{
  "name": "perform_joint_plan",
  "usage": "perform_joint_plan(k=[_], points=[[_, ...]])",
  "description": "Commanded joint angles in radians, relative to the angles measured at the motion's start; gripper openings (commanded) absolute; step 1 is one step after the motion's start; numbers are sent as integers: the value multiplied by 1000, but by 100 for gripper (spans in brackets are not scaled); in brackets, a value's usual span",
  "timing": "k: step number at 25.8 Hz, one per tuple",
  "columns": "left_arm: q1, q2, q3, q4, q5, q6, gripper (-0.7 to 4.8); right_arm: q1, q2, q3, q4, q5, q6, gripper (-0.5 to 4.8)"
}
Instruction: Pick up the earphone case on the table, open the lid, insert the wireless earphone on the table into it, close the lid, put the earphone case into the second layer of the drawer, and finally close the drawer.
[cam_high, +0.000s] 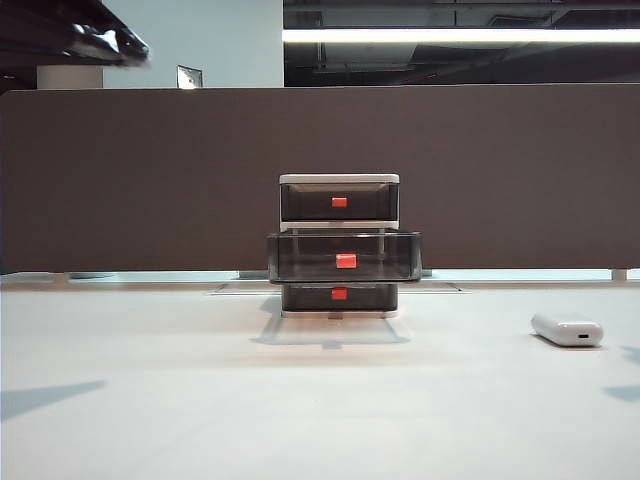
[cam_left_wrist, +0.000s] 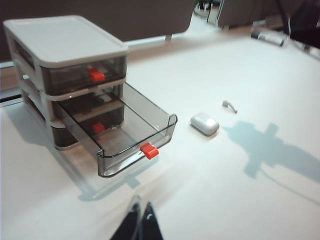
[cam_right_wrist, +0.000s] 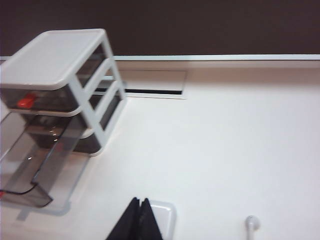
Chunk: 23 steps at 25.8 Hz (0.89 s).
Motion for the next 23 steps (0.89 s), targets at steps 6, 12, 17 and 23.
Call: perform_joint_plan(k=[6,12,17,23], points=[[0,137,71,-44,2,72,-6,0,46,6,-49,-69,2,-1],[-1,158,71,-41,2,101,-6,0,126,54,-170,-68,-18,-1],[-1,158,71,-40,2,113,-6,13,216,113,-220,-69,-50,-1],[-1,158,71,-25,2,113,-6,80,357,200,-272,-64,-50,0]])
